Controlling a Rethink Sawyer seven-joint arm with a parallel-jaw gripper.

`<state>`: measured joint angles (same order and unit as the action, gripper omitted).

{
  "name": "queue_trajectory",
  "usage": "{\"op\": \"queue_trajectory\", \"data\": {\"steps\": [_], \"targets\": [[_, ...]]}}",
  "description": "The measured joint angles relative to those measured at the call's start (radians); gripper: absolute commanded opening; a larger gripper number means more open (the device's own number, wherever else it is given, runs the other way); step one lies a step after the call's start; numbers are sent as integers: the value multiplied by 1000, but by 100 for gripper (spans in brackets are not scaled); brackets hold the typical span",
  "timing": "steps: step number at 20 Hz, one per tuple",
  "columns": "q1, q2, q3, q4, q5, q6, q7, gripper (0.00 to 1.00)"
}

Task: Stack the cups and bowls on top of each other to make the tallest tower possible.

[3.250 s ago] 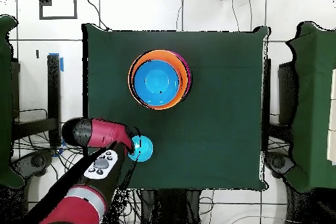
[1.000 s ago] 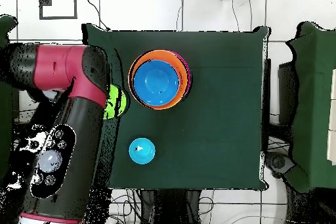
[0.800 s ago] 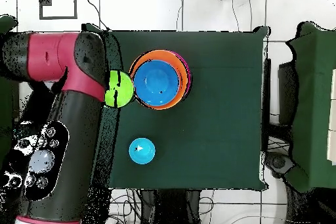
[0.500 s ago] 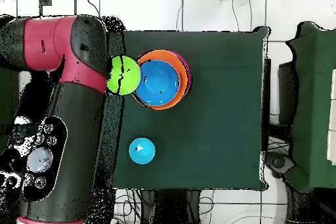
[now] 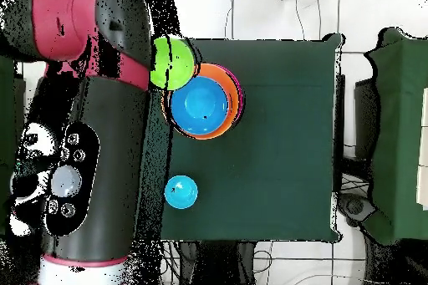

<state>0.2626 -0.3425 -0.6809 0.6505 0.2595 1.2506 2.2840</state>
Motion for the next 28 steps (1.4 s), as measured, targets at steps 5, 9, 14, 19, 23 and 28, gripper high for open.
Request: {"op": "queue_trajectory", "data": {"steps": [5, 9, 14, 19, 23, 28], "targets": [[-64, 57, 0, -113, -1, 6, 0, 0], [-103, 99, -1, -185, -1, 28, 0, 0], [-141, 146, -3, -264, 0, 71, 0, 0], [-159, 176, -3, -311, 0, 105, 0, 0], [-162, 186, -4, -334, -1, 122, 0, 0], [-161, 187, -4, -350, 0, 144, -10, 0]]}}
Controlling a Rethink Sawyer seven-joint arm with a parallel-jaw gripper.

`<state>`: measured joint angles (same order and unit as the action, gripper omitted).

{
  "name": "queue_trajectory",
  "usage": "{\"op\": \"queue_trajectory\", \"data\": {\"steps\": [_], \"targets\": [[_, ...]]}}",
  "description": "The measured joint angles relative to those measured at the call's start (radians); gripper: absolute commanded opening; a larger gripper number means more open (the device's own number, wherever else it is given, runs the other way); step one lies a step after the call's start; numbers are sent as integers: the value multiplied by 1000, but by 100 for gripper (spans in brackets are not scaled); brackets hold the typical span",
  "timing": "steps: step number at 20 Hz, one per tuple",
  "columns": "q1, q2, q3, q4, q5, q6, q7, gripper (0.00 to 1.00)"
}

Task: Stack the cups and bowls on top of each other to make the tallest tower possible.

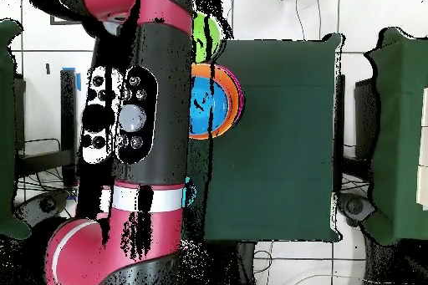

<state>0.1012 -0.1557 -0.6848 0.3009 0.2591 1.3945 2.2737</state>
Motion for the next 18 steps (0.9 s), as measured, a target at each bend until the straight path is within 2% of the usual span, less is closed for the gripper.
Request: {"op": "queue_trajectory", "data": {"steps": [10, 18], "targets": [[6, -40, 1, 33, -11, 1, -63, 0], [41, -141, 10, 202, -55, -50, -78, 0]]}}
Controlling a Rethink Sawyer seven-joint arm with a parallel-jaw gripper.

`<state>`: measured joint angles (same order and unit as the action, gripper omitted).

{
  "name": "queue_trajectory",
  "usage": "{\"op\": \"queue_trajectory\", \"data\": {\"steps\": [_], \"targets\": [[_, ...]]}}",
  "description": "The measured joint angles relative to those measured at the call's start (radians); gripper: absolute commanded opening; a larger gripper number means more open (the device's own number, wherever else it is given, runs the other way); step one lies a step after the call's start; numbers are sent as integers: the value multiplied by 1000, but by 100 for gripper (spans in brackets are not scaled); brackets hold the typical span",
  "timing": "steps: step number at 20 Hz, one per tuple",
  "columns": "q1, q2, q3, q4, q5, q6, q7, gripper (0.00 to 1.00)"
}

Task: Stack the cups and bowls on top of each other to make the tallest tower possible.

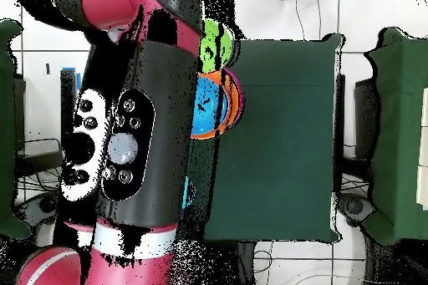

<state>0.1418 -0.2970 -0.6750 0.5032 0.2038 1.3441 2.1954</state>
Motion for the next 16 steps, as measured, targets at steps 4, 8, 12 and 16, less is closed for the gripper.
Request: {"op": "queue_trajectory", "data": {"steps": [4, 8, 12, 16], "targets": [[8, -36, 5, 63, -19, -51, 0, 0], [8, -66, 12, 119, -41, -115, 0, 0], [8, -86, 21, 160, -49, -163, 0, 0], [8, -103, 37, 199, -52, -211, 0, 0]]}}
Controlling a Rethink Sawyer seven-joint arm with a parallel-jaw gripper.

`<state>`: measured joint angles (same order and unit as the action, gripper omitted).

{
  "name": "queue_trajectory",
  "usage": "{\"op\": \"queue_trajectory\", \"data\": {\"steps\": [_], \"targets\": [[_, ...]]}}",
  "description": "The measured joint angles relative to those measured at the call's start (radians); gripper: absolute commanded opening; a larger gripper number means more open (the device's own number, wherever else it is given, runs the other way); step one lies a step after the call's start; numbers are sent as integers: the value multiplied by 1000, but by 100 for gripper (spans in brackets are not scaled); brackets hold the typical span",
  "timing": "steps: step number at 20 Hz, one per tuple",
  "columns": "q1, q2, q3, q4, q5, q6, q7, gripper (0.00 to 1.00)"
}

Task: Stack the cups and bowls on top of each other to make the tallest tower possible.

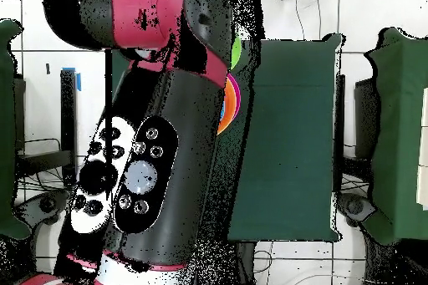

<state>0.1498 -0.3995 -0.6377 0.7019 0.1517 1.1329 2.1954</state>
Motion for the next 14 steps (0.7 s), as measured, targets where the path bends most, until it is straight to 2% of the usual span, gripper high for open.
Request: {"op": "queue_trajectory", "data": {"steps": [7, 14], "targets": [[0, -12, 32, 41, -1, -45, 0, 0], [0, -12, 49, 52, -2, -47, 0, 0]]}}
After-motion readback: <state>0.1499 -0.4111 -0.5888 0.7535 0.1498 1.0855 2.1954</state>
